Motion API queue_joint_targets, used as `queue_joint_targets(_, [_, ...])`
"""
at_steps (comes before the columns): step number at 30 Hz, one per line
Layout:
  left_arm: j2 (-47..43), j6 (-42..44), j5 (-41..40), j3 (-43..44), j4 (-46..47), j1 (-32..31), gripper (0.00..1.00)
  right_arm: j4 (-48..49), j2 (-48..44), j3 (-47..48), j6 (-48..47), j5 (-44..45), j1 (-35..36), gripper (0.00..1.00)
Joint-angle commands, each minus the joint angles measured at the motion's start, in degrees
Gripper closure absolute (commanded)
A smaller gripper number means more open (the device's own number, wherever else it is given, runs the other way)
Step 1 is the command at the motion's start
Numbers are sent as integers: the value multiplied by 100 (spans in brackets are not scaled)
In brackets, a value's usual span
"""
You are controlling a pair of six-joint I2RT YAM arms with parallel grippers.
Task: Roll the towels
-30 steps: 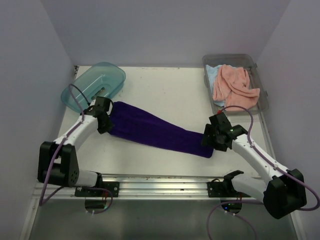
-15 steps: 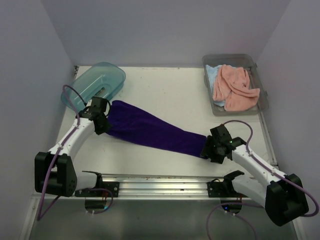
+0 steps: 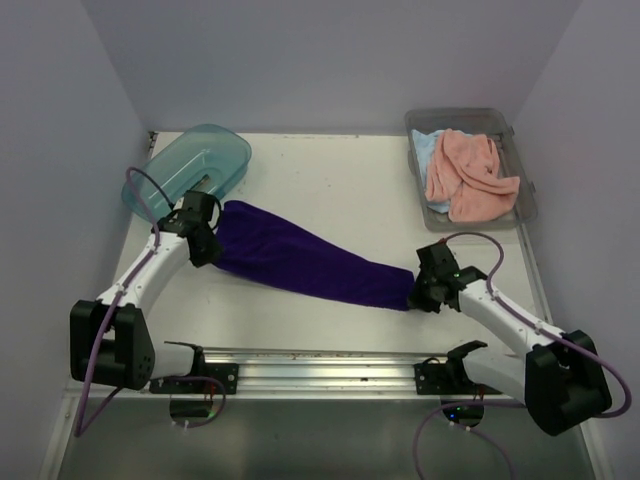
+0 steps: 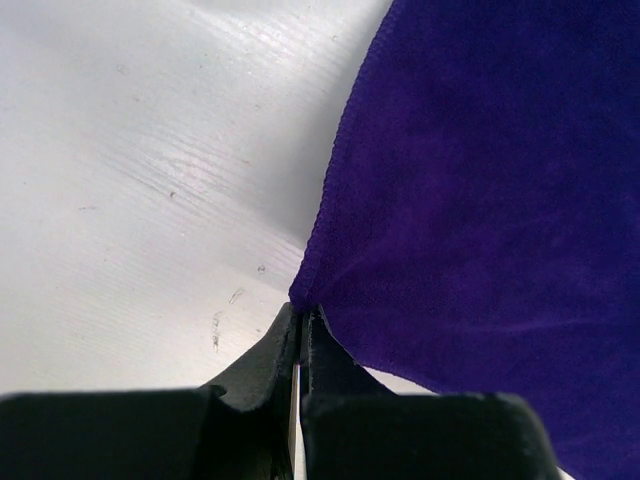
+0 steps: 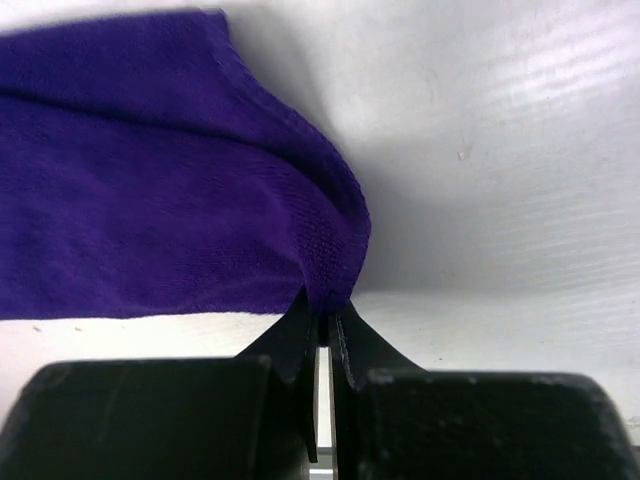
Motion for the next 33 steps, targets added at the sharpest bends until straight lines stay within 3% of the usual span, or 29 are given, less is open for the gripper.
queue_joint_targets(1, [143,169,105,469,1,43,100,88,257,809,-335,505,-155,100])
queue_joint_targets(4, [556,327,246,1240,-147,43,100,61,896,1967,-862,418,-586,100])
queue_joint_targets(9, [1180,608,360,3612,-508,61,100,-421,1856,4653,-1584,357,-1026,100])
queue_joint_targets(12, [1339,749,448,4835,-789,175,100,-623,2059,5789,-1725,260,-1175,100])
queue_joint_targets(16, [1199,890,624,5348,-966,377,100,-809,1893,6251,-1716,172,-1246,100])
queue_joint_targets(19, [795,881,817,4822,-844,491,100,-835,1445,5743,-1655,189,-1264,100])
queue_joint_targets(22, [224,794,958,3768,-677,500,100,-888,822,4795,-1567,181,-1264,100])
queue_joint_targets(28, [-1015,469,1344,678,-150,500,100,-941,-189,2413,-1136,-109,-1264,100])
queue_joint_targets(30, [-1104,416,1397,164,-114,500,100,-1081,-374,1753,-943,-127,-1264,100])
queue_joint_targets(33, [-1148,380,1424,-470,-61,500,100,-1178,-673,1243,-811,-232,-1264,82])
